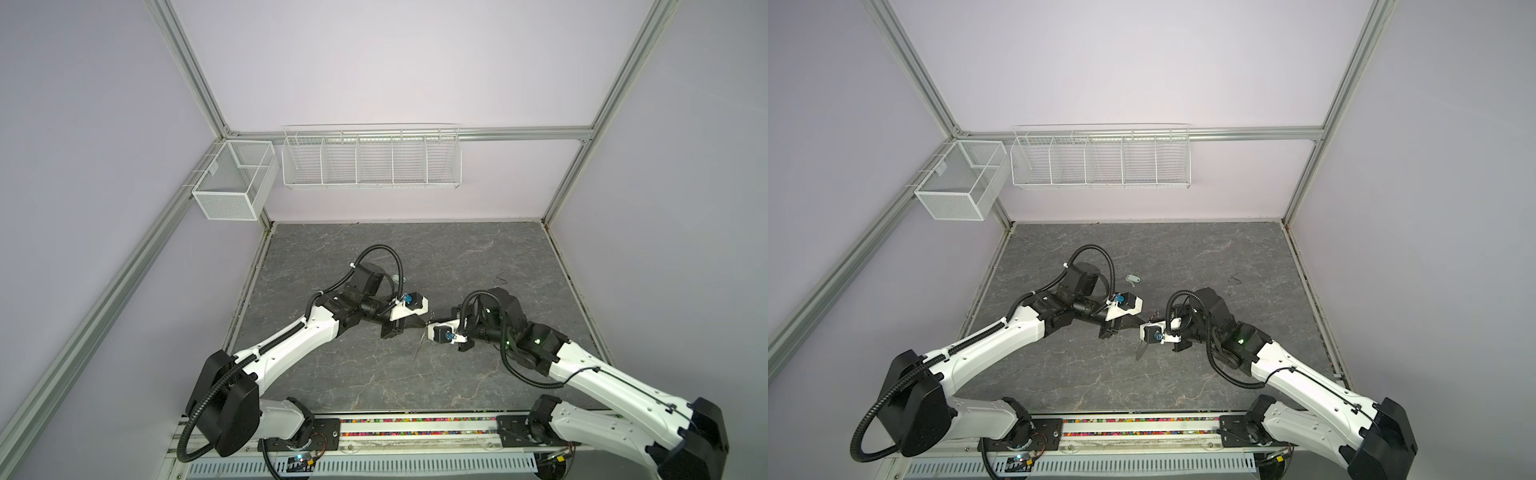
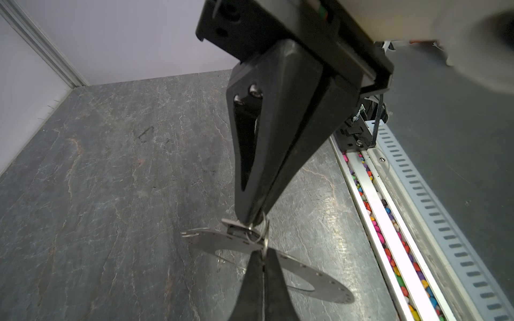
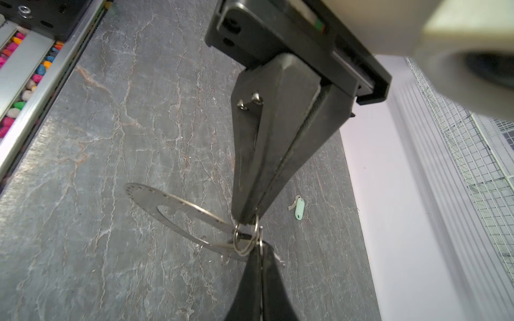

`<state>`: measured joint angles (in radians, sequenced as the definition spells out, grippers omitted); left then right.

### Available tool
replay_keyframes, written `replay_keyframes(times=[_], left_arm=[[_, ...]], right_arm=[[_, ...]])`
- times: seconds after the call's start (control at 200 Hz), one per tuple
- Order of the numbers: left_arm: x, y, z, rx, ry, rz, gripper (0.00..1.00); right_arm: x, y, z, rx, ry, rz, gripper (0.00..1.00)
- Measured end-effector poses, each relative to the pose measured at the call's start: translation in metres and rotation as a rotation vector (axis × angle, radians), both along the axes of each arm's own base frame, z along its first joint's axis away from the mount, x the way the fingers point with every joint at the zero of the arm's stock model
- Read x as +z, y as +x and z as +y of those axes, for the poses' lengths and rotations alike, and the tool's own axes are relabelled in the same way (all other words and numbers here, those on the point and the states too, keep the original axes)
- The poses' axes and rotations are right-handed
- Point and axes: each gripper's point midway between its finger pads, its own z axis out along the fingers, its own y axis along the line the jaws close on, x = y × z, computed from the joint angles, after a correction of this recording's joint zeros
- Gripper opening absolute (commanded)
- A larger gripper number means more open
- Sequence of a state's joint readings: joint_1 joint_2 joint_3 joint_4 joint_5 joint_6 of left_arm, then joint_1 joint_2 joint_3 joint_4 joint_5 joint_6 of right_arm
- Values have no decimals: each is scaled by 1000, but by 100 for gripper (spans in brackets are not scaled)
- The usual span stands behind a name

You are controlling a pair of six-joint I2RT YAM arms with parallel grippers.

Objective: Attach keys to a key ring
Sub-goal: Insert the key into the keyring.

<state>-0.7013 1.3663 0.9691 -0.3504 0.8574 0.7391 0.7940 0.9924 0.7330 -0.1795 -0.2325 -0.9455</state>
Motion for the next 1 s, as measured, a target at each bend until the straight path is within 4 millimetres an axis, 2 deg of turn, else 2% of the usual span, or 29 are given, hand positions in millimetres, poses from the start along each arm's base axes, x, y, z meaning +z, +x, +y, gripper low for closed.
replay_keyframes(times=[0.265,0.999], left_arm=[[-8,-1,1,-5,28,34,0],[-3,-5,-1,-30,12,48,0]], right_arm=[[-3,-5,-3,21,-30,-13,7],[-7,-3,-6,29,-80,-48,6]])
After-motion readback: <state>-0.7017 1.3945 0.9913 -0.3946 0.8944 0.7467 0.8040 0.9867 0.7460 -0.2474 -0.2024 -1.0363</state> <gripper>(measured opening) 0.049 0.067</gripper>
